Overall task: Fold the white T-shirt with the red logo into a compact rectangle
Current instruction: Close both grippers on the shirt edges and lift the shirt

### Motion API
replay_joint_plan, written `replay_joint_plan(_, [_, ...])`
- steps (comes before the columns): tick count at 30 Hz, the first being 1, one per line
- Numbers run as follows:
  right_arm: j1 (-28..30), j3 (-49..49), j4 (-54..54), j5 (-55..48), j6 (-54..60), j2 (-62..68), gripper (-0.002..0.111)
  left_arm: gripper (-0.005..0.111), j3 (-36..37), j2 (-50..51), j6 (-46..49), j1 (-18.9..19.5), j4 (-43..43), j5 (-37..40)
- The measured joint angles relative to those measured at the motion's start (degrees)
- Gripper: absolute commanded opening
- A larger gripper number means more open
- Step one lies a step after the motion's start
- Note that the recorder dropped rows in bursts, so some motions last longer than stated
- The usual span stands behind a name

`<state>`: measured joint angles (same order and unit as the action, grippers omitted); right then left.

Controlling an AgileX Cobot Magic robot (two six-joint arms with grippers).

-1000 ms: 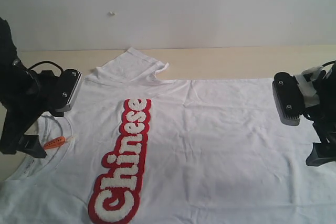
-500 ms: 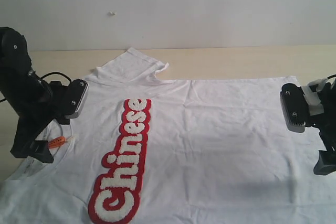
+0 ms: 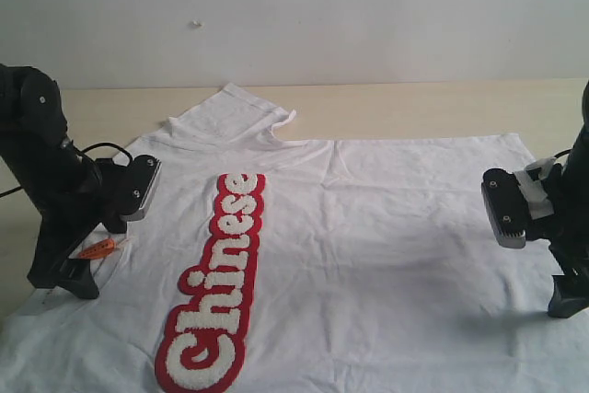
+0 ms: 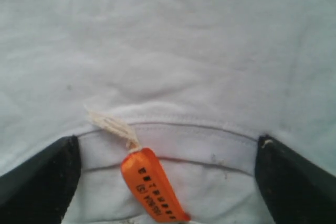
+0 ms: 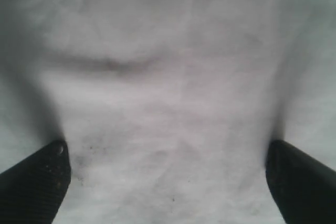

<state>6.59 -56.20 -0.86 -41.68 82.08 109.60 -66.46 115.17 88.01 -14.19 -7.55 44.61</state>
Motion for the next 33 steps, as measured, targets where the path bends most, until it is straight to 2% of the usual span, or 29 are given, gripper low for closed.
replay_joint_plan(2, [0.0, -0.1, 0.0, -0.3, 0.0, 0.0, 0.090, 0.086, -0.4, 0.4, -0.2, 0.0, -0.1, 0.5])
replay_joint_plan(5, [0.0, -0.1, 0.0, -0.9, 0.0, 0.1, 0.076, 0.086, -0.7, 0.9, -0.7, 0.0, -0.3, 1.2])
replay_joint_plan(10, [0.0, -0.1, 0.1, -1.0, 0.0, 0.2, 0.030, 0.086, -0.8, 1.1, -0.8, 0.0, -0.4, 1.3])
replay_joint_plan(14, [0.0, -0.1, 0.2, -0.5, -0.1, 0.2, 0.001, 0.086, -0.8, 1.1, -0.8, 0.0, -0.4, 1.3])
replay_joint_plan(17, [0.0, -0.1, 0.5, -0.1, -0.8, 0.2, 0.000, 0.086, -0.8, 1.1, -0.8, 0.0, -0.4, 1.3])
replay_joint_plan(19, [0.0, -0.1, 0.5, 0.0, -1.0, 0.2, 0.000, 0.082, -0.8, 1.1, -0.8, 0.0, -0.4, 1.3])
replay_joint_plan(22, [0.0, -0.1, 0.5, 0.0, -1.3, 0.2, 0.000, 0.059, -0.8, 1.1, -0.8, 0.0, -0.7, 1.3])
replay_joint_plan(24, [0.0, -0.1, 0.5, 0.0, -1.5, 0.2, 0.000, 0.034, -0.8, 1.1, -1.2, 0.0, -1.4, 1.2])
replay_joint_plan(28, [0.0, -0.1, 0.5, 0.0, -2.3, 0.2, 0.000, 0.002, -0.8, 1.2, -1.4, 0.0, -4.2, -0.4])
replay_joint_plan(33, [0.0, -0.1, 0.5, 0.0, -2.6, 0.2, 0.000, 0.000, -0.8, 1.3, -1.6, 0.0, -6.3, -3.0])
